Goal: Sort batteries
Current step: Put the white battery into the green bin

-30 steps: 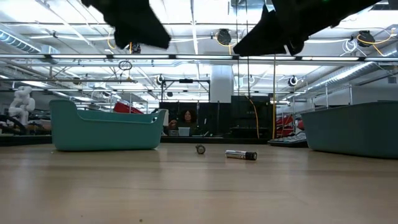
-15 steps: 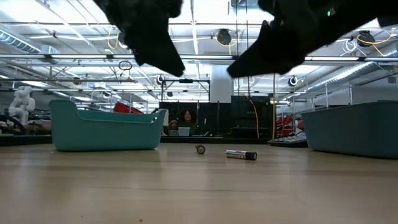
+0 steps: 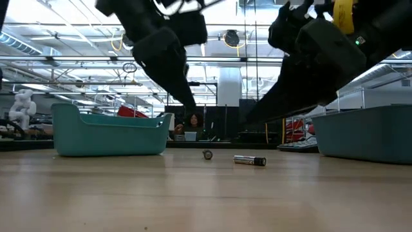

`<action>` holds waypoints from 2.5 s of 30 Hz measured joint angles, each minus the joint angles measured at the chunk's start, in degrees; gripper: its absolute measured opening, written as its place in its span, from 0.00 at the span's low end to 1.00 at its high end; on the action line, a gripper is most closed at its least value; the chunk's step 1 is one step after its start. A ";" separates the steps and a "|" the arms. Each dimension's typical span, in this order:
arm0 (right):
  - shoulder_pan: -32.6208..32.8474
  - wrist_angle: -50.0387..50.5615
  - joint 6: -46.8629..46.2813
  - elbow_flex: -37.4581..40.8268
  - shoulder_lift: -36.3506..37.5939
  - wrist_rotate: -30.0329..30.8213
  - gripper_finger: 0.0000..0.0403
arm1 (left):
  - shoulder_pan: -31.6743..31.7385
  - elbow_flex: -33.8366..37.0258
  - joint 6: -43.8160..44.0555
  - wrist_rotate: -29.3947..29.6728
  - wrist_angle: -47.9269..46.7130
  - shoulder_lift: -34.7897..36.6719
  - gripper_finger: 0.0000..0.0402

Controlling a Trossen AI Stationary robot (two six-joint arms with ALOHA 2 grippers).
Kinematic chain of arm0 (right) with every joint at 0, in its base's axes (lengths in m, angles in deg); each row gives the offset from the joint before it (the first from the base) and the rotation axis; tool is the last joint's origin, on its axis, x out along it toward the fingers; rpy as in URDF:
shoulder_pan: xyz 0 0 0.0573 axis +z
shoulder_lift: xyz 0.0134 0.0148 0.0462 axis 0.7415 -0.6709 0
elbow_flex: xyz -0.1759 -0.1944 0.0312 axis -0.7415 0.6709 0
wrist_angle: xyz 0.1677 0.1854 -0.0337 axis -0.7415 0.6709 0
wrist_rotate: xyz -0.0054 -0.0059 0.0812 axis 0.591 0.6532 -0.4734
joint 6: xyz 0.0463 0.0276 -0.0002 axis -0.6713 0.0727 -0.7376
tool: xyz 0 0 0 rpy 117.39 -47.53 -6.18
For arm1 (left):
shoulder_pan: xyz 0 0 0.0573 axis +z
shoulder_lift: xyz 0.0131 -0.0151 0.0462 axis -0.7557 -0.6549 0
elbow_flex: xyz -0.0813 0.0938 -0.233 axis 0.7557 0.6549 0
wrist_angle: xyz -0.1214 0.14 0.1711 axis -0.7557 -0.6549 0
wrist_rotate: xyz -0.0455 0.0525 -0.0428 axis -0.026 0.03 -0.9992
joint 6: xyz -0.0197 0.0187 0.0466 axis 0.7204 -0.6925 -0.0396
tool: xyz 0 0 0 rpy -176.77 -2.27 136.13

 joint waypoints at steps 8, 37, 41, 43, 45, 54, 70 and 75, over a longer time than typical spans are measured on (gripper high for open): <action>-0.03 1.89 -1.76 -0.14 -1.08 1.95 0.40 | 1.44 0.00 0.22 1.33 0.82 -1.45 0.29; -2.19 6.09 -2.29 -3.87 -9.08 -0.53 0.27 | -5.89 0.02 -3.95 15.17 -2.84 0.02 0.47; -2.29 8.24 -1.88 -4.62 -9.08 -0.69 0.09 | -9.60 0.02 -1.42 15.57 -3.16 0.59 0.47; -2.53 8.45 -1.00 -4.60 -8.99 -1.49 0.04 | -11.23 0.02 0.53 16.17 -3.36 1.34 0.47; -2.93 8.48 -0.62 -4.59 -8.99 -2.63 0.04 | -13.08 0.02 2.43 18.38 -4.02 2.70 0.47; -4.19 12.69 6.15 -9.14 -9.28 -5.10 0.02 | -24.04 2.03 8.15 34.42 -9.59 12.58 0.47; -21.76 13.84 33.13 -28.81 -9.38 -13.06 0.01 | -34.10 7.37 31.36 48.89 -28.72 24.65 0.47; -28.19 7.46 34.07 -29.99 -9.33 -21.77 0.03 | -35.53 7.37 36.27 51.80 -35.86 24.64 0.47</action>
